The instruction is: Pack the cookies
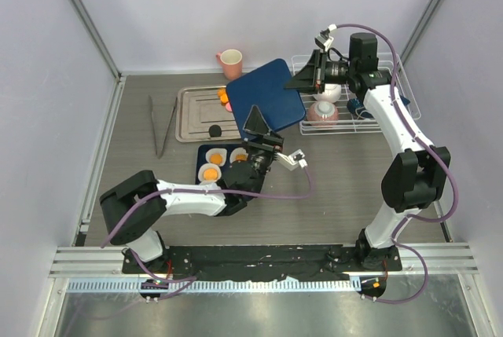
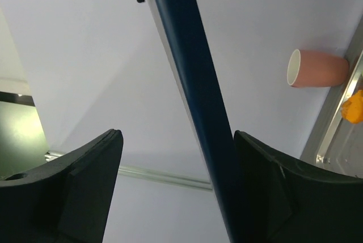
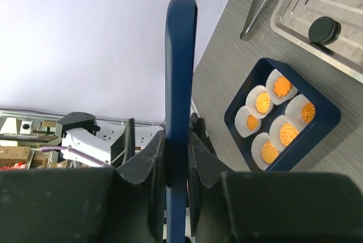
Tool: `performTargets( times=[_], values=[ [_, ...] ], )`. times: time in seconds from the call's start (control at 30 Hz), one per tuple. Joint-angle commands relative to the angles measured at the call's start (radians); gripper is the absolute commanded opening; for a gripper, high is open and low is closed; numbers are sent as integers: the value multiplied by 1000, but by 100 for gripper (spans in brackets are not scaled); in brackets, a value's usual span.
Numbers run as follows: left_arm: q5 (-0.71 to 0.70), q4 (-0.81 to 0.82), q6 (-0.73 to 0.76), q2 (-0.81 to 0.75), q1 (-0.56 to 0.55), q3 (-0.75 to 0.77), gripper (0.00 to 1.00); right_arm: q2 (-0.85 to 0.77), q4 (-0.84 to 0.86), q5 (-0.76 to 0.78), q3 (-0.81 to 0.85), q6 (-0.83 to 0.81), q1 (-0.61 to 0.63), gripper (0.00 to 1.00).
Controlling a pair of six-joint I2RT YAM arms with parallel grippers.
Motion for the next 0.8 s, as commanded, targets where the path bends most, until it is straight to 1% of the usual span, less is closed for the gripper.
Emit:
performTargets(
  times=[0.0,0.13,0.23,0.27,0.33,0.37,0.4,0.43,0.47,0.5,0.53,0.57,0.6,0.63,0.67,0.7,0.77],
  values=[
    [-63,124,-95,-28,-4,-48,84,-53,130,-41,46,84,-16,1],
    [-91,102,-150,-38,-4,-100,86,-51,245,-47,52,171,-22,1],
    [-127,47,-225,-63,-4,-111,87,-47,266,-45,70,199,-28,1],
    [-137,18,-277,-89,-4,-111,88,-45,269,-45,72,204,-29,1],
    [-163,-104,-352,-126,-4,-102,88,-39,274,-45,81,211,-32,1],
    [-172,-155,-444,-171,-4,-96,88,-36,279,-47,86,213,-32,1],
    [-180,-277,-499,-195,-2,-88,88,-36,279,-44,90,217,-32,1],
    [-186,-351,-556,-221,-1,-67,88,-34,283,-45,93,220,-32,1],
    [-184,-432,-705,-279,4,-52,89,-34,286,-44,93,223,-34,1],
    [-181,-615,-781,-302,16,-33,89,-34,297,-42,95,233,-34,1],
    [-172,-707,-864,-327,25,12,89,-34,305,-42,96,237,-34,1],
    [-158,-851,-933,-342,54,34,89,-33,311,-41,96,245,-34,1],
    [-134,-936,-1080,-369,73,86,89,-33,328,-39,98,260,-34,1],
    [-103,-1020,-1151,-380,94,115,89,-34,337,-41,99,271,-34,1],
    [-20,-1098,-1217,-391,117,143,89,-34,351,-39,98,282,-34,1],
    [28,-1240,-1342,-403,163,203,89,-34,396,-39,98,292,-34,1],
    [122,-1385,-1433,-400,230,261,89,-31,440,-41,95,340,-34,1]
  ],
)
